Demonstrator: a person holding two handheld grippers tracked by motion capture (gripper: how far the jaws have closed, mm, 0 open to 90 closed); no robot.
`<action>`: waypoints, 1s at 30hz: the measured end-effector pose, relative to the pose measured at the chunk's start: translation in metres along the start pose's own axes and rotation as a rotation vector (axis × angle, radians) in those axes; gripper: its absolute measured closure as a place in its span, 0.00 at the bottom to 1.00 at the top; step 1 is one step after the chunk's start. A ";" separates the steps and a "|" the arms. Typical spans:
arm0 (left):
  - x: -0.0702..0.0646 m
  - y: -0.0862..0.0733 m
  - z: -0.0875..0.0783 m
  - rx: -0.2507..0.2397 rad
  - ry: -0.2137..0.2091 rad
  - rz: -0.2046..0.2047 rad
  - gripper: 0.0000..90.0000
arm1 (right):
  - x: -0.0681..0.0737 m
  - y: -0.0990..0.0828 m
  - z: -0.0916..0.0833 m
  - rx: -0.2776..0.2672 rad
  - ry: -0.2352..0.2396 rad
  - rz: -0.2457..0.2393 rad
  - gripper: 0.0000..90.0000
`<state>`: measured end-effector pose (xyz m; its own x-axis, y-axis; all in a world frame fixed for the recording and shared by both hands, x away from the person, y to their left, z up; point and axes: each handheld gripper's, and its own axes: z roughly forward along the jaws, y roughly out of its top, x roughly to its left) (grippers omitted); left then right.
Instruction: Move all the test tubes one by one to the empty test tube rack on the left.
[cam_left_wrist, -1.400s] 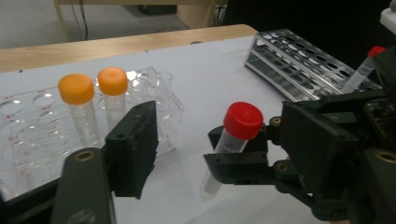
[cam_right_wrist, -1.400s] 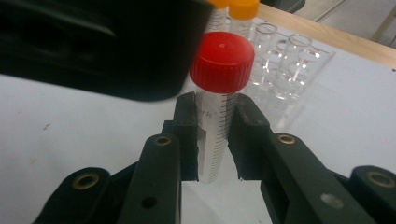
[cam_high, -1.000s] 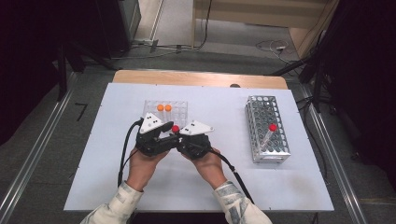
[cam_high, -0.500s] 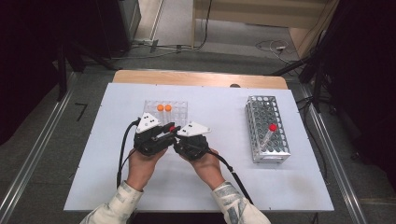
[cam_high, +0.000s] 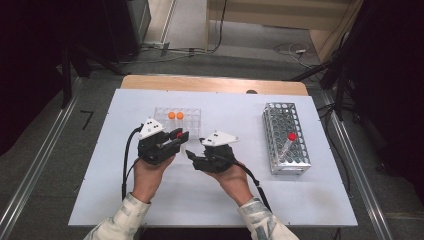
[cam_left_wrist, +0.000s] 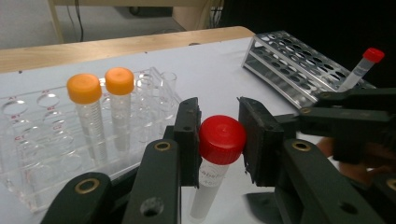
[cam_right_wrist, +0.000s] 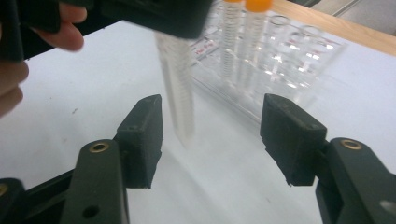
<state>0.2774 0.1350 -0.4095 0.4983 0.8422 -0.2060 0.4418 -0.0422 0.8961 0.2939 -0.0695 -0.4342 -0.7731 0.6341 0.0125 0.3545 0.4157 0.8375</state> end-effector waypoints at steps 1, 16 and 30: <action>0.001 0.001 -0.001 -0.001 0.003 -0.004 0.78 | -0.003 -0.002 -0.006 -0.004 -0.007 0.001 0.40; 0.018 0.015 -0.016 -0.038 0.034 -0.045 0.78 | -0.038 -0.041 -0.079 -0.011 -0.075 0.049 0.34; 0.043 0.042 -0.019 -0.052 0.122 -0.054 0.78 | -0.053 -0.076 -0.120 -0.019 -0.122 0.093 0.34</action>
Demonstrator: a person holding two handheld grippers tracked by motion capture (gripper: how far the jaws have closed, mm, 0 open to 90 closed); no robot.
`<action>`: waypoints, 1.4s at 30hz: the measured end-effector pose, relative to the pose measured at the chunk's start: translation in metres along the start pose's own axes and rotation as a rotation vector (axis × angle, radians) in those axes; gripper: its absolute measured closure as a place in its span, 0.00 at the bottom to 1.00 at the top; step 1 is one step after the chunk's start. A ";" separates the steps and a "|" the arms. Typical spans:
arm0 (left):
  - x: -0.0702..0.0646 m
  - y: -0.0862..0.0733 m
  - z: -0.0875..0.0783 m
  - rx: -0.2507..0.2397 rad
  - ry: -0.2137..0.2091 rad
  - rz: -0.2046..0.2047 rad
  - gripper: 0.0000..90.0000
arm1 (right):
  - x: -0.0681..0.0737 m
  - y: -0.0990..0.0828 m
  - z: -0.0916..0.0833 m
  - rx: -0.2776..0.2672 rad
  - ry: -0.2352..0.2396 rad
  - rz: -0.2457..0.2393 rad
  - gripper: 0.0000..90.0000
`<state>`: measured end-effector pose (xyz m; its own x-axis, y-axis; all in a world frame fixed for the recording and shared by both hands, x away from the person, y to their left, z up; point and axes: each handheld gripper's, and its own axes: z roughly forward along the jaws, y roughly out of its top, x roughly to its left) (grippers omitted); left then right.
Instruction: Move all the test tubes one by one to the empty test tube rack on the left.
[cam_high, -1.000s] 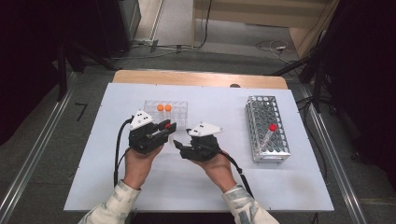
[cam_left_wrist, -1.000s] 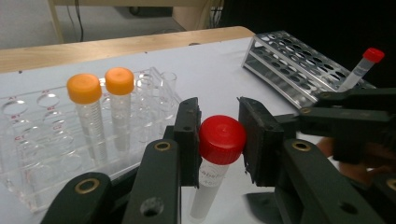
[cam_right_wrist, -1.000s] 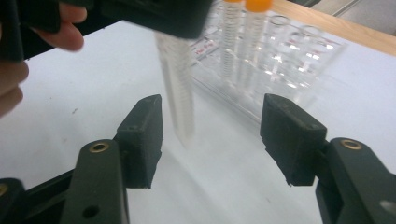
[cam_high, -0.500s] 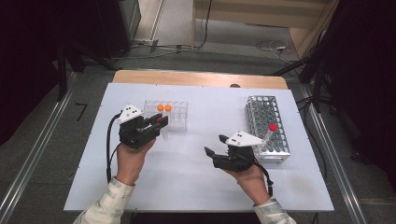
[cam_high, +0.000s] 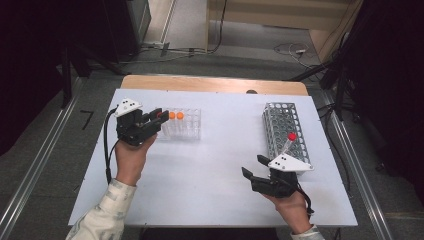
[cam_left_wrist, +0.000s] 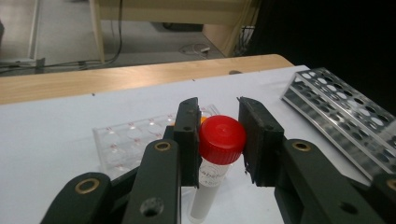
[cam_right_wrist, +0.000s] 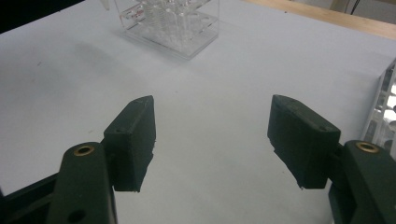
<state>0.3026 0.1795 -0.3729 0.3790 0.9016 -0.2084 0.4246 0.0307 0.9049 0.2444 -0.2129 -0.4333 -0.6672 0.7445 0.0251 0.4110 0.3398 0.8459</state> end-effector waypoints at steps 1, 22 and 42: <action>0.002 0.003 0.001 -0.001 0.005 -0.001 0.78 | 0.000 -0.001 -0.001 0.001 -0.002 0.003 0.34; 0.020 0.015 0.041 -0.009 0.107 -0.006 0.78 | -0.013 -0.013 -0.019 -0.018 -0.026 0.033 0.34; 0.022 -0.016 0.056 0.025 0.125 -0.008 0.70 | -0.018 -0.018 -0.018 -0.012 -0.042 0.055 0.34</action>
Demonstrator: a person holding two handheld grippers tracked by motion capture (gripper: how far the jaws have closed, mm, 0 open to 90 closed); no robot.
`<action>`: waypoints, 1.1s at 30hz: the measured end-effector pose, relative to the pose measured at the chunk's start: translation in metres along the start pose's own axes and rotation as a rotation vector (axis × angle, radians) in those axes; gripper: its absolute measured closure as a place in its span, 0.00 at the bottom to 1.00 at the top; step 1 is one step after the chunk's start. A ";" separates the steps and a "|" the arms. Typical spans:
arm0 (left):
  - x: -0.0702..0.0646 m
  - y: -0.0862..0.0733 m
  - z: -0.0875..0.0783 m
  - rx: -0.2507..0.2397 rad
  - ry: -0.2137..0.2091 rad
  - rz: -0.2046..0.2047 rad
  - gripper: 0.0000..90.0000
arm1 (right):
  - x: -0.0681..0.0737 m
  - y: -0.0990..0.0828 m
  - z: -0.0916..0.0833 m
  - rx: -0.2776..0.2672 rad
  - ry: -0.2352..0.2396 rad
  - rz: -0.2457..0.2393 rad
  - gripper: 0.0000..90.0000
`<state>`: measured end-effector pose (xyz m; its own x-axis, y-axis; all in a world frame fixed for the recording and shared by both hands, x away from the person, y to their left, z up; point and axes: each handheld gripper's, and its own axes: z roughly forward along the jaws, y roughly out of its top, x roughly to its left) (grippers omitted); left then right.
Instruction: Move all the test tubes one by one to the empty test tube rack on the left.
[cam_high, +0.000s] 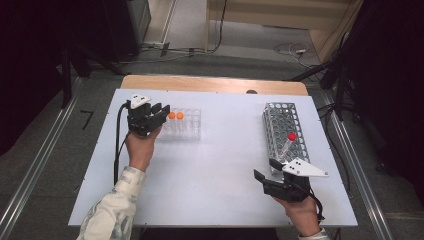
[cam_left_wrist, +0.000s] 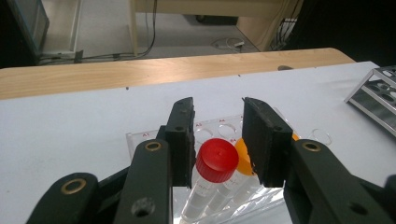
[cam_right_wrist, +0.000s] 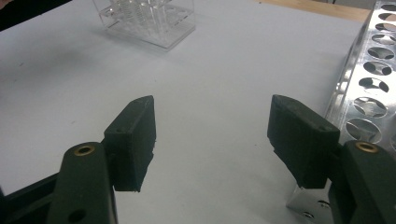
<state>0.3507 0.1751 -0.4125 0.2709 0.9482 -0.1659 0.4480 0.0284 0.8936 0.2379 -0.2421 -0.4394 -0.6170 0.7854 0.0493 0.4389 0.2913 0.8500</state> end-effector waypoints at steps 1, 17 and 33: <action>0.000 0.000 -0.001 0.000 0.002 0.001 0.69 | 0.000 0.000 0.000 0.001 -0.002 0.003 0.34; -0.013 -0.014 -0.026 0.000 -0.021 0.008 0.30 | -0.036 -0.006 -0.017 -0.050 -0.172 0.083 0.35; -0.020 -0.019 -0.044 -0.006 -0.057 0.025 0.27 | -0.073 0.008 0.024 -0.028 -0.366 0.120 0.62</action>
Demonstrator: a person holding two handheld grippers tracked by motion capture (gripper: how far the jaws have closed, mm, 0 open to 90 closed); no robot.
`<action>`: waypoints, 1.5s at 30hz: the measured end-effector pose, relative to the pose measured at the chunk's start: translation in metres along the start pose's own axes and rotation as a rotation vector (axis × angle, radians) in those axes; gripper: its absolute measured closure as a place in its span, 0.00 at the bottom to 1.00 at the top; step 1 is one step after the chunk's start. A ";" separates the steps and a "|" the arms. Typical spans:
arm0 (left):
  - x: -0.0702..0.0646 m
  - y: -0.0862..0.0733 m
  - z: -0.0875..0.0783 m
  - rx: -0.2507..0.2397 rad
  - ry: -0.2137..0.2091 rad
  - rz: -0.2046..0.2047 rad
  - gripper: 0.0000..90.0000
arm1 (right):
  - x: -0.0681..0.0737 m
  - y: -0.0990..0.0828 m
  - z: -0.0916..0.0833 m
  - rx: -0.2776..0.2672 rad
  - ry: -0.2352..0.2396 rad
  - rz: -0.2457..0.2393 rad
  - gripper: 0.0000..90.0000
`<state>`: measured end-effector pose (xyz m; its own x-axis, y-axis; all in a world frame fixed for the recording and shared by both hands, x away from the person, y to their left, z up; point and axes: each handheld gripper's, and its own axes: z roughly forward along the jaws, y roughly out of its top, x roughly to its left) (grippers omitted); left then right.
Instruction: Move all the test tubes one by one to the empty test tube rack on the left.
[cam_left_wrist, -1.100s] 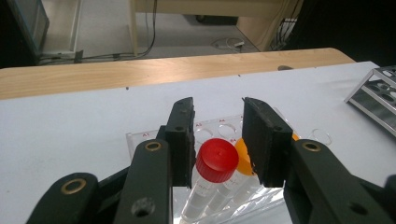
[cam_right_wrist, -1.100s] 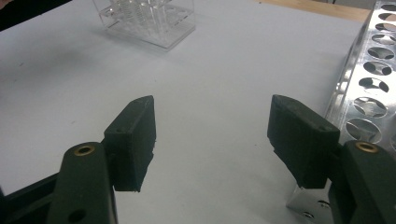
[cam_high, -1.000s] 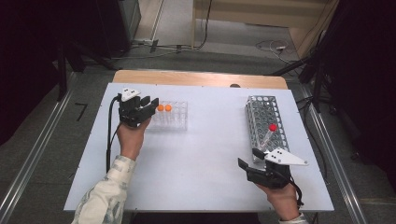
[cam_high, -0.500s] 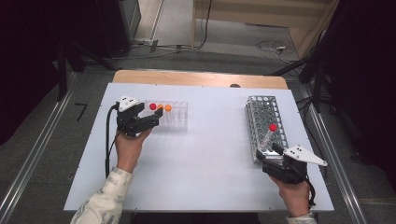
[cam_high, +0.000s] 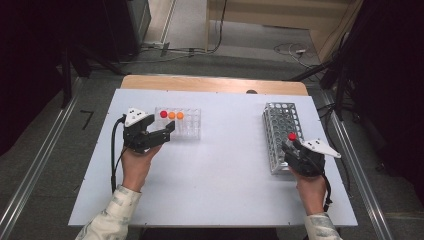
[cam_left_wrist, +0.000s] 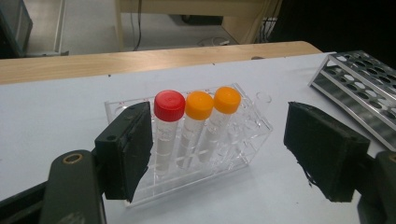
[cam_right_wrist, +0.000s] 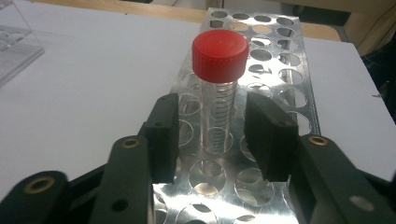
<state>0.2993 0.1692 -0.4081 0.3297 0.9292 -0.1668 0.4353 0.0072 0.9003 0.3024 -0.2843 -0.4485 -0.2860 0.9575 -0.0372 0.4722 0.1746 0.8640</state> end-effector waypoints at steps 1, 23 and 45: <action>0.000 0.000 0.000 -0.002 0.000 -0.002 0.27 | 0.000 0.000 0.002 0.005 -0.007 -0.001 0.64; -0.003 -0.001 -0.001 0.010 -0.007 -0.002 0.21 | 0.003 0.037 -0.034 -0.120 0.000 -0.009 0.79; -0.014 0.000 -0.008 0.005 -0.060 0.002 0.20 | 0.110 0.048 -0.009 -0.070 0.289 -0.129 0.79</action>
<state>0.2883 0.1596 -0.4022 0.3803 0.9053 -0.1894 0.4390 0.0035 0.8985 0.2862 -0.1729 -0.4068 -0.5700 0.8216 -0.0134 0.3605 0.2647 0.8944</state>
